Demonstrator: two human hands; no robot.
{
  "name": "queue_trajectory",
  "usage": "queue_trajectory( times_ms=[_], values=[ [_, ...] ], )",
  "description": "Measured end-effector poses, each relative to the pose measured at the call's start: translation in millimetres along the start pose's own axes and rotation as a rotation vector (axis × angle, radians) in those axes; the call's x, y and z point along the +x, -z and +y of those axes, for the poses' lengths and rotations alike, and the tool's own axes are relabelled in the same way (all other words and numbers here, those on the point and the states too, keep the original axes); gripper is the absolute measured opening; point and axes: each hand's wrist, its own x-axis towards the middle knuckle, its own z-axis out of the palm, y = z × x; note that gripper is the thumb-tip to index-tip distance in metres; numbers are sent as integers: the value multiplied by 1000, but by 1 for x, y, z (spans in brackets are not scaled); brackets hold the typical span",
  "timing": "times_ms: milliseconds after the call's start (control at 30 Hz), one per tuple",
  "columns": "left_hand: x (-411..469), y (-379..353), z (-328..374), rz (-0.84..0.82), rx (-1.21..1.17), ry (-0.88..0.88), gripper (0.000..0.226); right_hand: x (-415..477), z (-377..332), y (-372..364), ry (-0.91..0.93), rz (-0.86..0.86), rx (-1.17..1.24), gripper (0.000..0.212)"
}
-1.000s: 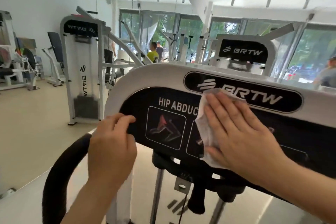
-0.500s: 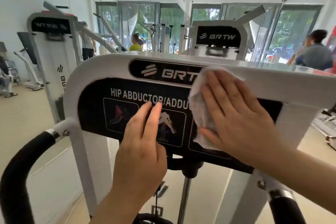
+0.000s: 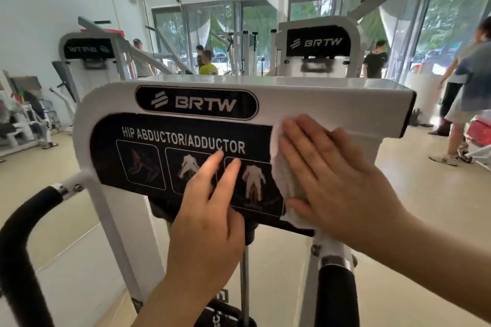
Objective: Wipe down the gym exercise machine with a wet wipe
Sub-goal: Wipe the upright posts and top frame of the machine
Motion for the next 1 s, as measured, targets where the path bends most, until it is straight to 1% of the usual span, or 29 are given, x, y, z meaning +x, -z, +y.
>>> queue_trajectory(
  times_ms=[67, 133, 300, 367, 433, 533, 633, 700, 767, 834, 867, 934, 967, 1000],
  values=[
    [1, 0, 11, -4, -23, -5, 54, -25, 17, -1, -27, -45, -35, 77],
    [-1, -6, 31, -12, -31, -8, 56, -28, 24, 1, -54, -29, -19, 77],
    [-14, -15, 72, -51, -88, -9, 61, 24, 25, 3, -164, 91, 80, 78],
    [-17, -13, 78, -39, -109, 17, 61, 21, 29, 0, -158, 108, 59, 75],
    [-21, -8, 80, -37, -105, 30, 58, -6, 30, -7, -103, 85, 54, 72],
    [-29, -1, 82, -54, -59, 30, 55, -53, 36, -16, -56, 31, 121, 72],
    [-29, 2, 91, -59, -52, 52, 54, -65, 44, -20, -120, 47, 153, 76],
    [-20, -3, 100, -57, -89, 69, 54, -47, 47, -17, -223, 83, 204, 76],
    [-10, -9, 113, -63, -150, 96, 54, -26, 41, -13, -370, 161, 356, 72],
    [-7, -15, 122, -84, -205, 105, 54, -18, 19, -11, -528, 264, 622, 70],
    [-8, -17, 126, -103, -216, 103, 55, -20, 5, -12, -614, 295, 793, 72],
    [-16, -20, 128, -150, -213, 111, 55, -29, -20, -13, -795, 265, 1191, 78],
    [-21, -21, 126, -175, -205, 117, 56, -33, -27, -14, -865, 231, 1345, 78],
    [-27, -22, 124, -202, -192, 128, 57, -36, -30, -14, -911, 198, 1433, 78]
  ],
)
